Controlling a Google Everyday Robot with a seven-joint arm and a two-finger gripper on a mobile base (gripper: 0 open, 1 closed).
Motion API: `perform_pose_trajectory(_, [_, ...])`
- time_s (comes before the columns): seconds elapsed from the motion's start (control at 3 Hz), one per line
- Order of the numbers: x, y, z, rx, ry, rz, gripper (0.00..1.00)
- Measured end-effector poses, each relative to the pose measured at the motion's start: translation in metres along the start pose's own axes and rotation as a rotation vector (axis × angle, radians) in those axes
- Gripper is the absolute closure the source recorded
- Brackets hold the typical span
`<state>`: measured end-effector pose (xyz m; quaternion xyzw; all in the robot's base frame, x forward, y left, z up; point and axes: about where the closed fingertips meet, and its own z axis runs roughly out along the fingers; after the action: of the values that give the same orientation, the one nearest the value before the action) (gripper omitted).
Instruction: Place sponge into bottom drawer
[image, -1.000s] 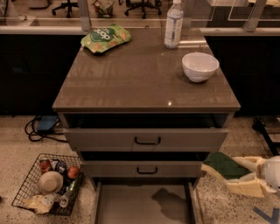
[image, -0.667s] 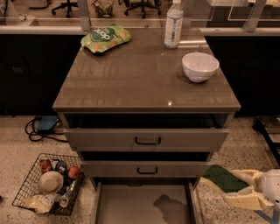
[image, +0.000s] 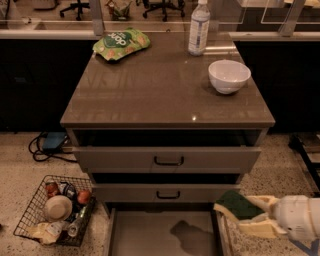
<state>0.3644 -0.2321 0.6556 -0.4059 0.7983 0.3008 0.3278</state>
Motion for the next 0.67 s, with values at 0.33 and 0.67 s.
perform_pose_trajectory(0.33, [0.038, 0.003, 0.076, -0.072, -0.03, 0.001, 1.0])
perform_pose_trajectory(0.67, [0.071, 0.009, 0.132, -0.137, -0.042, 0.005, 1.0])
